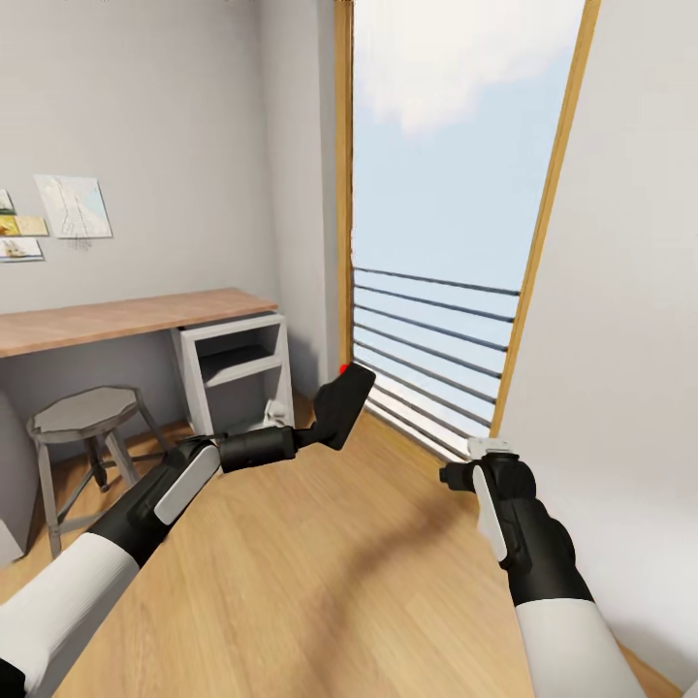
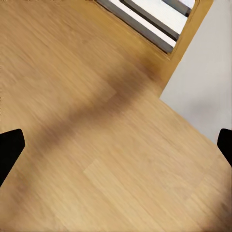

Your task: Attach the digital camera to the camera tripod in the bedroom.

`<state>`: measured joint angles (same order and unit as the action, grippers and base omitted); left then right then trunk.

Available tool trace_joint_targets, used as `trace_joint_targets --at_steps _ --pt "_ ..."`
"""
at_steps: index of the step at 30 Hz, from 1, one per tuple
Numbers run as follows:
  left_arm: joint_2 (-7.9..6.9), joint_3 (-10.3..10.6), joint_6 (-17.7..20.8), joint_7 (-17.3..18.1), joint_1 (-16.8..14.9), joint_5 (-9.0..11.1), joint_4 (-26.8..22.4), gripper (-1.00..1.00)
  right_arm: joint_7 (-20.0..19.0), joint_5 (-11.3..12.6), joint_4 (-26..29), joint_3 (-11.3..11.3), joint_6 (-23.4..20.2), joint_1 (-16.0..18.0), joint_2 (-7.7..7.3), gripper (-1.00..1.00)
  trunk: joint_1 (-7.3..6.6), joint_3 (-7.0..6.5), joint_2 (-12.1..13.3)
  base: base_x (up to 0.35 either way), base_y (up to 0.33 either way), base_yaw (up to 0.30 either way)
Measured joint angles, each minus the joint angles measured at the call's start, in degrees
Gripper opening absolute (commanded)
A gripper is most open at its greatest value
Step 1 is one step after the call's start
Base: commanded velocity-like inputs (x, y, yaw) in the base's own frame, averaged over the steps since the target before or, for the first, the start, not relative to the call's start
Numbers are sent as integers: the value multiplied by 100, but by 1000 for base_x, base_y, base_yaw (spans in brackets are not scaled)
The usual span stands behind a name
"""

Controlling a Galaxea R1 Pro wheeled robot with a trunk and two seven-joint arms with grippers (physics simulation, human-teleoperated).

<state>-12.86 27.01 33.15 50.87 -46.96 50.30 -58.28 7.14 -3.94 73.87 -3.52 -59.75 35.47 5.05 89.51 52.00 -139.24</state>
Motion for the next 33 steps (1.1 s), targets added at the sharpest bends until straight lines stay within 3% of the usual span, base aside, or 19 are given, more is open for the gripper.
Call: trace_joint_targets --at_steps 33 --pt "0 -1 -5 -8 0 -4 2 -100 0 -1 0 0 0 0 0 100 -725 -592 1324 0 0 0"
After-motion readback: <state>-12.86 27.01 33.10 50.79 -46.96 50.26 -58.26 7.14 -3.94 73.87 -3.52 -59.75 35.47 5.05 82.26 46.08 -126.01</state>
